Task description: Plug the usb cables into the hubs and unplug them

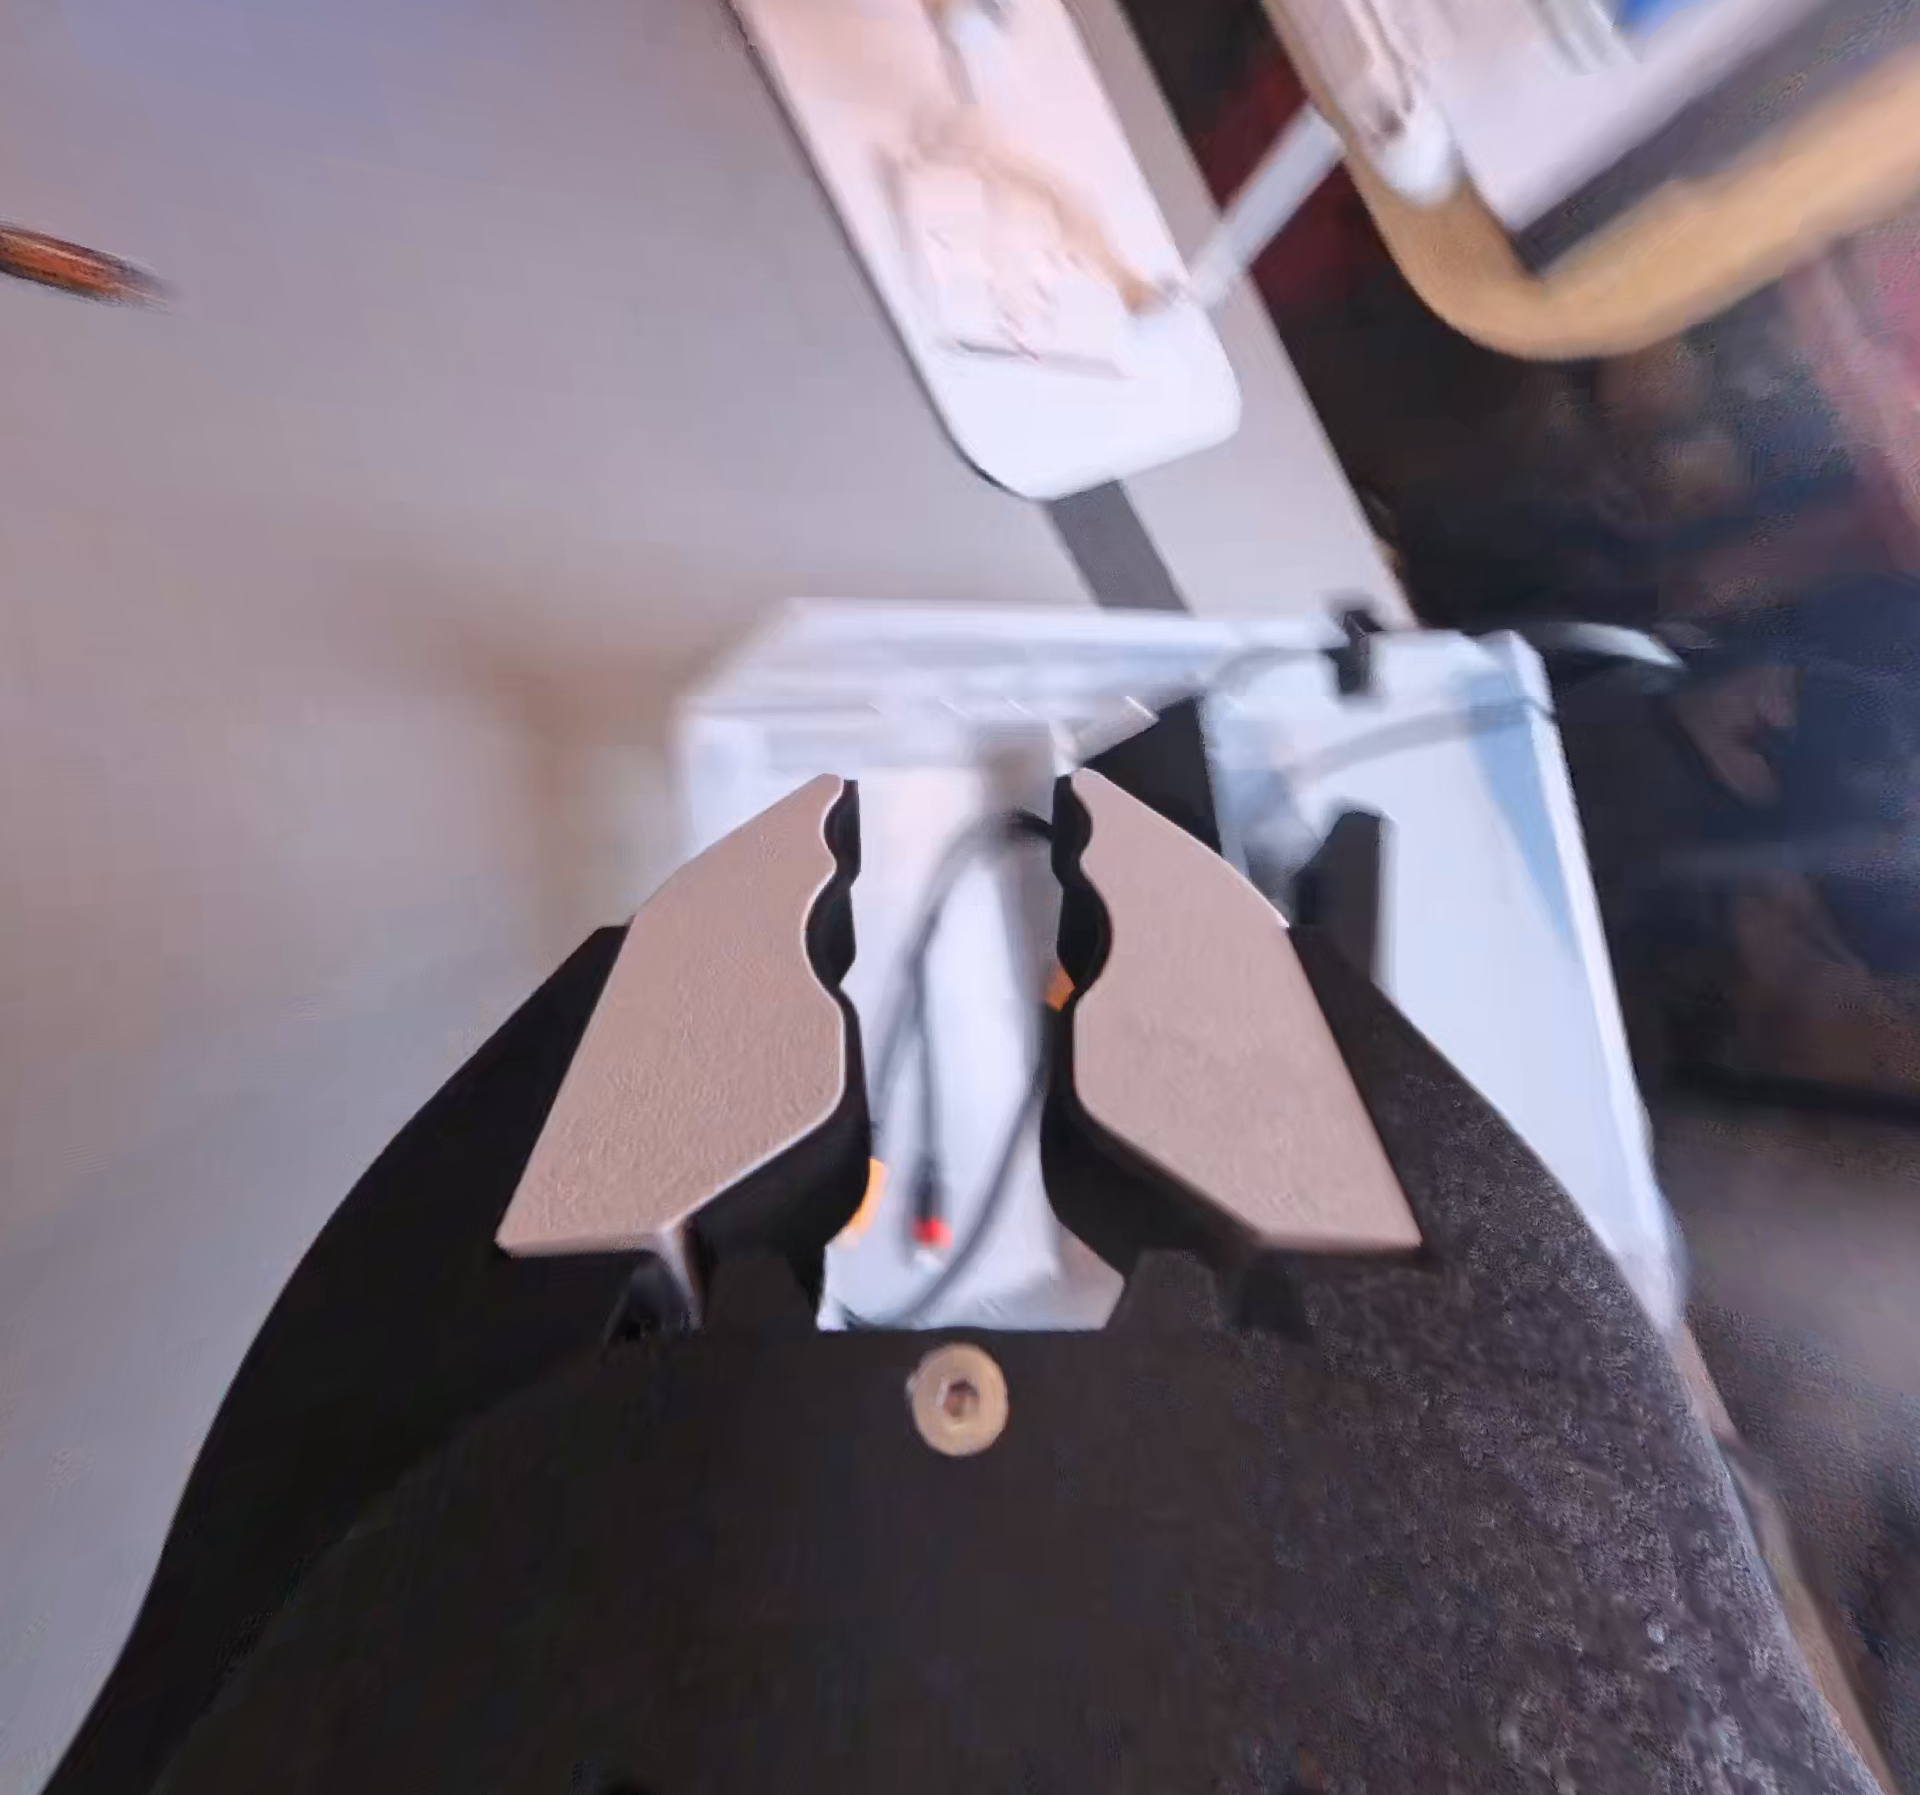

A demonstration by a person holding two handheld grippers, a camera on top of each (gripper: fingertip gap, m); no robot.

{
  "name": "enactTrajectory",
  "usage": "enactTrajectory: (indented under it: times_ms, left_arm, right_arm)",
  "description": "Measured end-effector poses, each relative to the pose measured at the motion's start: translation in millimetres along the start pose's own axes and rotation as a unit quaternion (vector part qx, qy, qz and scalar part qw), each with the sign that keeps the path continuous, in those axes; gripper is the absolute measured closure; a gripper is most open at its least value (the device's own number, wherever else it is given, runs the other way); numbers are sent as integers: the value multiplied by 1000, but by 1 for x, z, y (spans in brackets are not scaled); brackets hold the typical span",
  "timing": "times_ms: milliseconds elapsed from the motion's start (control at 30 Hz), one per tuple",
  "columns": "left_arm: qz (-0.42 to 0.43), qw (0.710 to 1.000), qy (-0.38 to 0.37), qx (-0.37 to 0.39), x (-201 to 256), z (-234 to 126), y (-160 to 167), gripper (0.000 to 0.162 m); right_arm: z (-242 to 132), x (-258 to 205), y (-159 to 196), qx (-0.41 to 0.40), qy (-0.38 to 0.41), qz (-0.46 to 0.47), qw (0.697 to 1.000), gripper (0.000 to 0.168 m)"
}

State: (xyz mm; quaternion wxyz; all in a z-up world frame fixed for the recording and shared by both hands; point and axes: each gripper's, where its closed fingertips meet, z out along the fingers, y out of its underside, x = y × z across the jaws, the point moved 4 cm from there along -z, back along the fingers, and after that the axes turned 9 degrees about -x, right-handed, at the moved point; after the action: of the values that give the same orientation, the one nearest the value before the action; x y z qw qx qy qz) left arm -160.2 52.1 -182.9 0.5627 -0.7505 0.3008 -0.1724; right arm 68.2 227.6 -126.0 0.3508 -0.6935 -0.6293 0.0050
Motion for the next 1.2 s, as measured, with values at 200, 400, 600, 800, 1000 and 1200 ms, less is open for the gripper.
enactTrajectory:
  times_ms: [200,400,600,800,1000,1200]
  left_arm:
    - [3,1000,6,0,3,1,-1,134]
    - [10,1000,-8,11,2,-5,-6,134]
    - [14,999,-18,23,1,-8,-10,134]
    - [17,1000,-18,19,2,-6,-9,134]
    - [17,1000,-17,10,2,-4,-5,134]
    - [24,999,-22,6,1,-6,-5,134]
  right_arm:
    - [26,-184,-38,35,-293,-192,936,131]
    - [56,-222,-35,-26,-342,-241,908,156]
    - [16,-177,-48,9,-261,-226,938,168]
    - [-48,-115,-46,53,-174,-172,968,168]
    - [-25,-143,-42,35,-192,-212,958,143]
    - [63,-157,-31,-68,-282,-247,925,124]
